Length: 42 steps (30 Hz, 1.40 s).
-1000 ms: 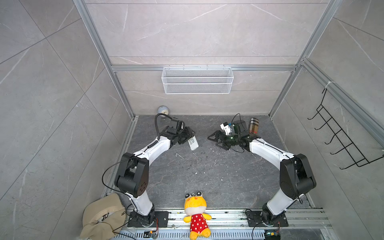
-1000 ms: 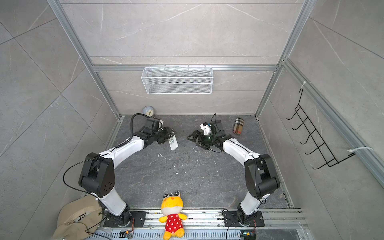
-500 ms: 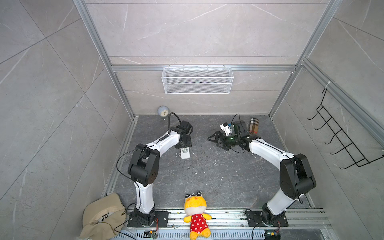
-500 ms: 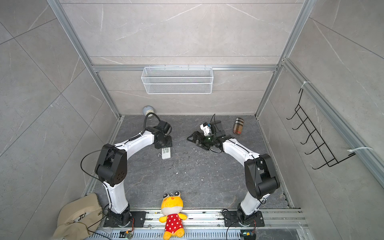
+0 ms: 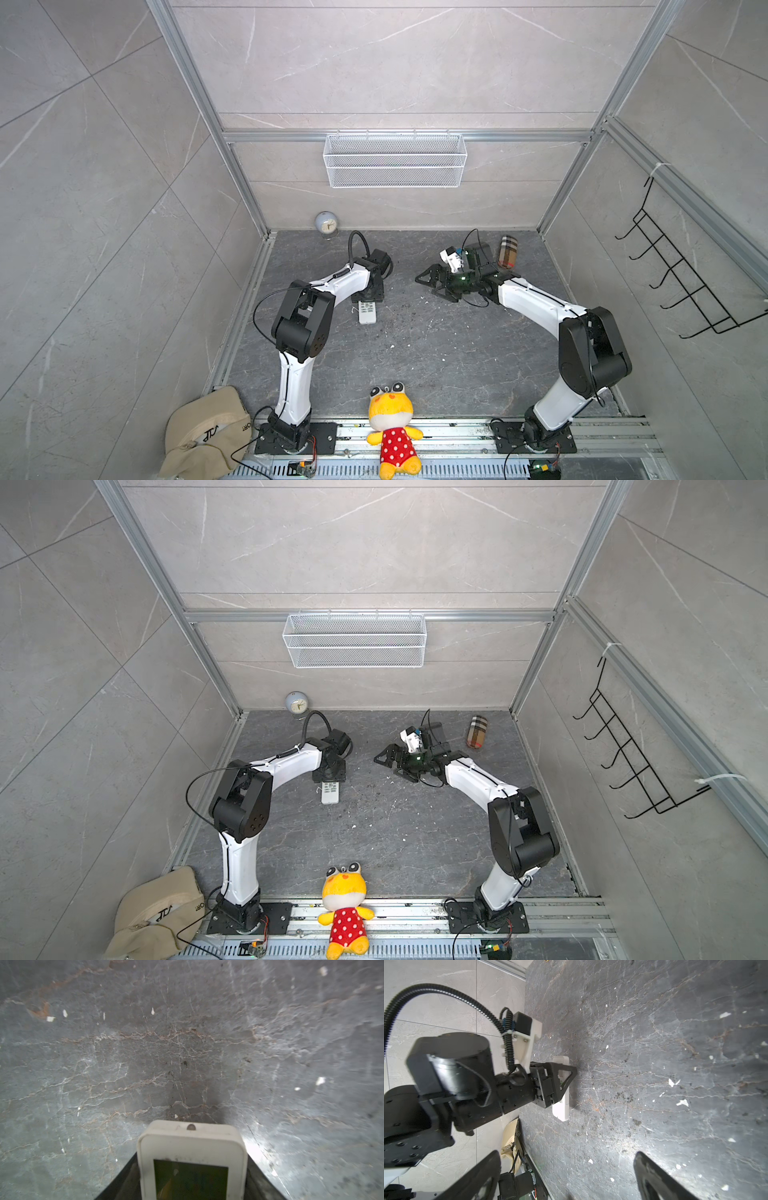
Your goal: Load the batteries into the remote control
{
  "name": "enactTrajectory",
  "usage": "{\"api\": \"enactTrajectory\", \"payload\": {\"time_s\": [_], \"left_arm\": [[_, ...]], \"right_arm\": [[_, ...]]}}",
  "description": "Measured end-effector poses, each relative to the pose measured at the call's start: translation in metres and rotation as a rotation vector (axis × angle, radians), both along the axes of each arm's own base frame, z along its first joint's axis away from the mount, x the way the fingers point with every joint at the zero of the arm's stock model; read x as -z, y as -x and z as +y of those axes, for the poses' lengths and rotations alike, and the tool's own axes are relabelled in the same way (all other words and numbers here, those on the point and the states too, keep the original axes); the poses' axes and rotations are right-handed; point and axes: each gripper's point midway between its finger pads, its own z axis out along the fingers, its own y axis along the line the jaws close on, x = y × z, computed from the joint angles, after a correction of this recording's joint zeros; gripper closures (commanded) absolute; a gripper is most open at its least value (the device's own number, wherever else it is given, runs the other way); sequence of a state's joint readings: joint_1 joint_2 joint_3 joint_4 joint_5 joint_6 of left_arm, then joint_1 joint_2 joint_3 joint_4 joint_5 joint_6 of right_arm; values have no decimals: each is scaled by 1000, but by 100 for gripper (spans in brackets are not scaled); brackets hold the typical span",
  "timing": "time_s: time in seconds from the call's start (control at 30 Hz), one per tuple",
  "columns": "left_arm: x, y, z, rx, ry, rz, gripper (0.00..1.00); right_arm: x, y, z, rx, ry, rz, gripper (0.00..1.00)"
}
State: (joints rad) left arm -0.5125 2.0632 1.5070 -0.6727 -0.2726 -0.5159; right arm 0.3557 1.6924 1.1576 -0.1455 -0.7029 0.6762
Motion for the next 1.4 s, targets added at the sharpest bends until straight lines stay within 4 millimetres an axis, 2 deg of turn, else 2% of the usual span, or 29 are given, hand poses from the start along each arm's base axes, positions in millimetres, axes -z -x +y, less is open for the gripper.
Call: {"api": "enactTrajectory", "payload": {"time_s": [0.33, 0.93, 1.4], "left_arm": [[8, -5, 0, -6, -2, -22, 49], [11, -13, -6, -13, 33, -69, 36], [9, -13, -5, -13, 30, -62, 31]], "right_arm": [[-2, -2, 1, 3, -13, -9, 1], [-2, -2, 1, 3, -13, -10, 1], [2, -1, -4, 14, 20, -5, 1]]}}
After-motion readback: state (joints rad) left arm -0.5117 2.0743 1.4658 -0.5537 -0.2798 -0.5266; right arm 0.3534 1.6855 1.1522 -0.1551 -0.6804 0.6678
